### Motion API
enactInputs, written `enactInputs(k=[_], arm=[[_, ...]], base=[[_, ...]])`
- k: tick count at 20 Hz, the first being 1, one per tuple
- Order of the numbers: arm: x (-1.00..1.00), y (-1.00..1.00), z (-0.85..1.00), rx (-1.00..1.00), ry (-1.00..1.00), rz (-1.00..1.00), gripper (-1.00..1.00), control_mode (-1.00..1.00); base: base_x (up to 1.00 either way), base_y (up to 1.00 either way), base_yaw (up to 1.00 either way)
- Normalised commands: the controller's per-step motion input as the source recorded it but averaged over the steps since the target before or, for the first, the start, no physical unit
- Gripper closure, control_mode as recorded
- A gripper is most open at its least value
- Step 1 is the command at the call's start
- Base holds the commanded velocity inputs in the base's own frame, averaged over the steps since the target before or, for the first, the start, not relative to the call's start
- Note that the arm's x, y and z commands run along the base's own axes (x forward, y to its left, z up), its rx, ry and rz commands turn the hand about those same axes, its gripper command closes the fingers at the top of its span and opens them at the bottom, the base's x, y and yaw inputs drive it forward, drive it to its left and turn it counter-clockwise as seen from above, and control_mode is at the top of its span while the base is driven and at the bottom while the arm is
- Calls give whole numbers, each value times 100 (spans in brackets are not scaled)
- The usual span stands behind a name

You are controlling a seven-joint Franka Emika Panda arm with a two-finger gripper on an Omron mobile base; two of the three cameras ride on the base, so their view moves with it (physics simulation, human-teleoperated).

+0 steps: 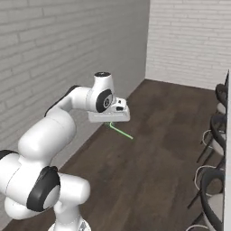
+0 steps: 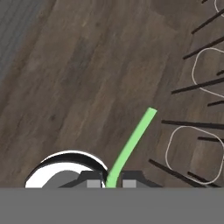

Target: Take a straw from the drawer in front and place it inside the glass cup on the dining counter.

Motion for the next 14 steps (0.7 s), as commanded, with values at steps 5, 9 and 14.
enactInputs(k=[5, 9, 14], arm=[[0, 0, 0, 0, 0, 0, 100, 100], [0, 0, 0, 0, 0, 0, 100, 100], [0, 0, 0, 0, 0, 0, 100, 100]], base=[[100, 28, -48], [100, 32, -48], [100, 34, -48]])
